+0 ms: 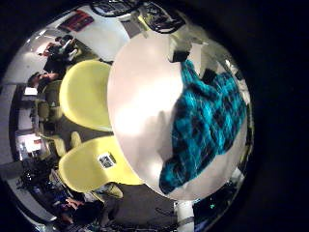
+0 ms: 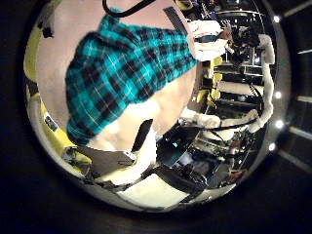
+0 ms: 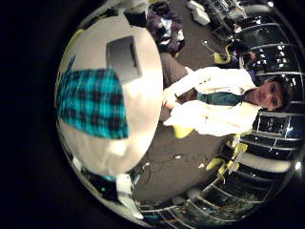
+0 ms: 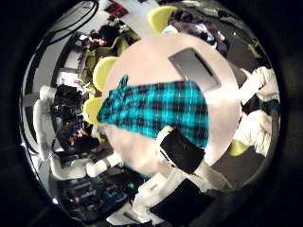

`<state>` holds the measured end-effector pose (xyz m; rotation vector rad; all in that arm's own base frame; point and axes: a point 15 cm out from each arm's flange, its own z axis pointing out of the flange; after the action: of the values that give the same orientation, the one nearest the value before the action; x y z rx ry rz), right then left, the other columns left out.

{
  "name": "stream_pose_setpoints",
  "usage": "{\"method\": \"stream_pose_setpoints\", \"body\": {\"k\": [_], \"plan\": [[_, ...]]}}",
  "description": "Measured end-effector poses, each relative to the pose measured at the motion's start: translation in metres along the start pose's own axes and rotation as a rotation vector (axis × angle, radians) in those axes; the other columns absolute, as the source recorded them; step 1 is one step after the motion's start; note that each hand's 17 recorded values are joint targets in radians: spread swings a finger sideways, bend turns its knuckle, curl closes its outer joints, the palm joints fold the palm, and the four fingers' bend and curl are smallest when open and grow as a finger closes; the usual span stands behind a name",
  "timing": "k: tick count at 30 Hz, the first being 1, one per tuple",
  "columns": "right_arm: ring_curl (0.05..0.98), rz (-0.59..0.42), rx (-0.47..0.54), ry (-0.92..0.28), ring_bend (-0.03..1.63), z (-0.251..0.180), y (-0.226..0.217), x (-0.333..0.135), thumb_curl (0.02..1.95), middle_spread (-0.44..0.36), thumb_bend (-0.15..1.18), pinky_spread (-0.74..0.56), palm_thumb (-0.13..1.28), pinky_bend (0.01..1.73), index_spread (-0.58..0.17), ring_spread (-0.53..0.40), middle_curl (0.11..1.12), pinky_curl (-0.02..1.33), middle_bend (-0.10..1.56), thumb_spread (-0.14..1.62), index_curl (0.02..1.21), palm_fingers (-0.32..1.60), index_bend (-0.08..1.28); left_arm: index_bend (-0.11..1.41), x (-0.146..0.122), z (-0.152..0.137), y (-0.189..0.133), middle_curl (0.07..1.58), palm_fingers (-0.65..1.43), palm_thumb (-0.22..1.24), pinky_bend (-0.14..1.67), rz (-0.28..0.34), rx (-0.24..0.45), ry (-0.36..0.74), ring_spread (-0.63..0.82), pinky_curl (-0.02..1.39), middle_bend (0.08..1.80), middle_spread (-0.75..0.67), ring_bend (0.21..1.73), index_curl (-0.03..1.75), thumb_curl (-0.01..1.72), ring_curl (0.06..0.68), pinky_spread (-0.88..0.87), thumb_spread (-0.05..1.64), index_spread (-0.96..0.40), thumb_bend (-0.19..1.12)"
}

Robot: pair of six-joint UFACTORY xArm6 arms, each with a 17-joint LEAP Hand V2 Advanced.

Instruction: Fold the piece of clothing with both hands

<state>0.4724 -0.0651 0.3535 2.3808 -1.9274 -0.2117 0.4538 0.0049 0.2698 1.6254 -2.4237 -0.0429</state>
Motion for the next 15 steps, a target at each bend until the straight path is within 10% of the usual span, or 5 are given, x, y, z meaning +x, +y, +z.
{"method": "stream_pose_setpoints", "body": {"k": [15], "plan": [[0.276, -0.094, -0.204, 0.002, 0.52, 0.146, 0.037, -0.019, 0.36, -0.049, -0.03, 0.27, 0.50, 0.41, -0.381, 0.041, 0.35, 0.41, 0.25, 1.10, 0.31, 0.09, 0.15, 0.18, 0.017, 0.071, 0.050, 0.37, 0.10, 0.31, 0.44, -0.003, -0.046, 0.029, 0.13, 0.39, 0.18, 0.11, 0.75, 0.44, 0.30, 0.264, 0.25, 1.05, -0.10, -0.03]]}}
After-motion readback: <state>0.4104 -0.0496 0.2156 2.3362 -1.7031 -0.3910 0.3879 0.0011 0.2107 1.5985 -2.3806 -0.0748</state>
